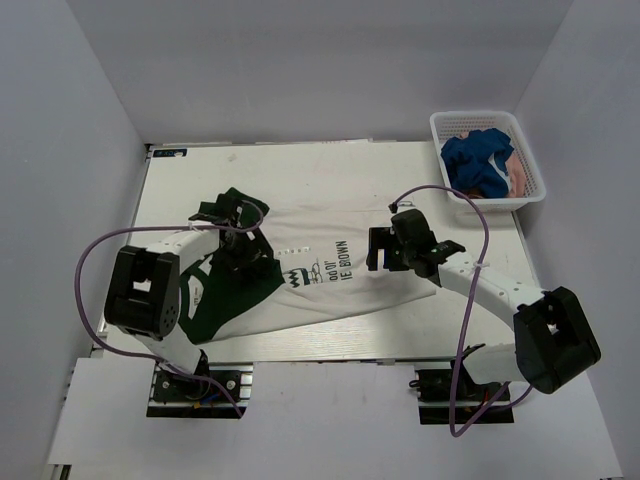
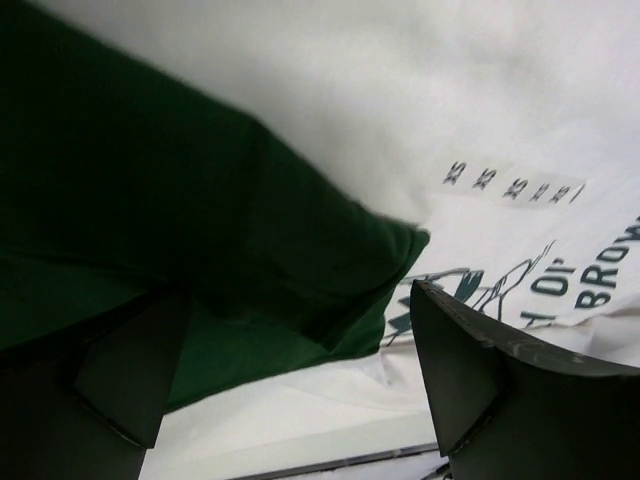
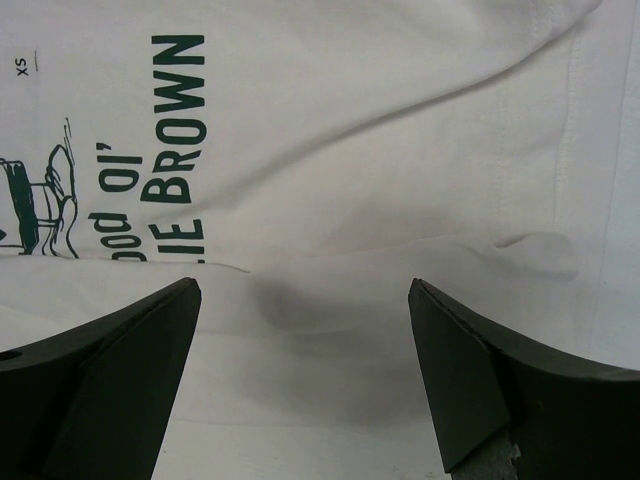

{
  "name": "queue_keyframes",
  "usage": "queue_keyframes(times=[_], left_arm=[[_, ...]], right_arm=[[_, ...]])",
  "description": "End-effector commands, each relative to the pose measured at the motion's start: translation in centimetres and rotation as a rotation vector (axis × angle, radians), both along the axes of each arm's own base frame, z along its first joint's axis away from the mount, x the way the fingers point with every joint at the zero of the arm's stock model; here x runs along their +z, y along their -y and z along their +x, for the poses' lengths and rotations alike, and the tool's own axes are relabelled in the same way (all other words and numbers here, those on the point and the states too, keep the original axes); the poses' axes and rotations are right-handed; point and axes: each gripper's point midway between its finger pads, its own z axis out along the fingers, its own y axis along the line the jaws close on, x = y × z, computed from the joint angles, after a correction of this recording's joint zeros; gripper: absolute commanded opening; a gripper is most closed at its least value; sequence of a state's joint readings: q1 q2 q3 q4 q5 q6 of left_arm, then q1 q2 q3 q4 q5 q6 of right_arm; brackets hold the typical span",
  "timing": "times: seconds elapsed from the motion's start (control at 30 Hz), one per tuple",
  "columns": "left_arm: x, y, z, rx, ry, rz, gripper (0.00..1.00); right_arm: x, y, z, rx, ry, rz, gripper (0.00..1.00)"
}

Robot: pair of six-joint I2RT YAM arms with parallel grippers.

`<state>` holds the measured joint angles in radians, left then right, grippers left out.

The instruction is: Fold and stack the t-shirts

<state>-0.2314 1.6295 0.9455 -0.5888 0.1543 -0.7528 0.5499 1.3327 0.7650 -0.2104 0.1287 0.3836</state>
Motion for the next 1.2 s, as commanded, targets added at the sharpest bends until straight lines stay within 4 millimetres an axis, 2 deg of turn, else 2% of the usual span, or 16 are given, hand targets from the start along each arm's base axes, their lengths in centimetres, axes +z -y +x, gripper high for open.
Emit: queue_keyframes(times=[0.0, 0.13, 0.3, 0.4, 0.47, 0.5, 0.6, 0.73, 0.77, 0.8, 0.87, 0.9, 0.93, 0.97, 1.0, 1.17], left_arm=[[1.5, 0.1, 3.8, 0.004, 0.114, 0.025, 1.0], [3.4, 0.6, 7.5, 0.015, 0.19, 0.029, 1.0], [3.1, 1.1, 11.8, -0.003, 0.246, 0.048, 1.0], [6.3, 1.8, 15.8, -0.019, 0.33, 0.054, 1.0], [6.6, 1.7, 17.1, -0.029, 0.339, 0.079, 1.0], [8.1, 1.5, 18.0, -0.03, 0.372, 0.095, 1.0], [10.3, -0.4, 19.7, 0.01, 0.418, 0.169, 1.0], [12.9, -4.0, 21.4, 0.05, 0.468, 0.355, 1.0], [12.7, -4.4, 21.8, 0.047, 0.465, 0.386, 1.0], [13.8, -4.6, 22.7, 0.051, 0.495, 0.401, 1.0], [12.0, -6.9, 23.1, 0.072, 0.433, 0.488, 1.0], [13.2, -7.0, 24.2, 0.085, 0.453, 0.496, 1.0], [12.5, -8.0, 24.0, 0.093, 0.407, 0.528, 1.0], [10.1, -8.6, 24.5, 0.089, 0.354, 0.541, 1.0], [10.9, -8.4, 25.5, 0.084, 0.374, 0.543, 1.0], [7.1, -9.3, 27.2, -0.046, 0.36, 0.575, 0.93]], right_arm=[[1.7, -0.5, 1.4, 0.0, 0.045, 0.016, 0.9], [1.6, -0.5, 1.4, -0.002, 0.045, 0.02, 0.9], [1.9, -0.3, 1.7, -0.017, 0.058, 0.017, 0.9], [2.7, -0.1, 2.4, -0.038, 0.088, 0.012, 0.9], [3.3, 0.2, 3.2, -0.059, 0.112, -0.006, 0.9], [3.5, 0.4, 3.5, -0.077, 0.124, -0.014, 0.9], [5.8, 1.2, 5.7, -0.174, 0.197, -0.009, 0.9], [6.7, 1.9, 8.0, -0.26, 0.232, 0.002, 0.9], [7.0, 1.8, 8.4, -0.26, 0.239, 0.003, 0.9], [8.1, 1.9, 9.7, -0.271, 0.253, 0.008, 0.9], [7.4, 2.7, 10.5, -0.303, 0.223, -0.031, 0.9], [8.7, 2.9, 11.4, -0.325, 0.247, -0.03, 0.9], [8.1, 3.1, 11.7, -0.324, 0.24, -0.045, 0.9], [8.4, 3.4, 12.1, -0.325, 0.251, -0.054, 0.9], [9.2, 3.6, 12.7, -0.332, 0.271, -0.054, 0.9], [8.3, 4.3, 14.1, -0.332, 0.248, -0.088, 0.9]])
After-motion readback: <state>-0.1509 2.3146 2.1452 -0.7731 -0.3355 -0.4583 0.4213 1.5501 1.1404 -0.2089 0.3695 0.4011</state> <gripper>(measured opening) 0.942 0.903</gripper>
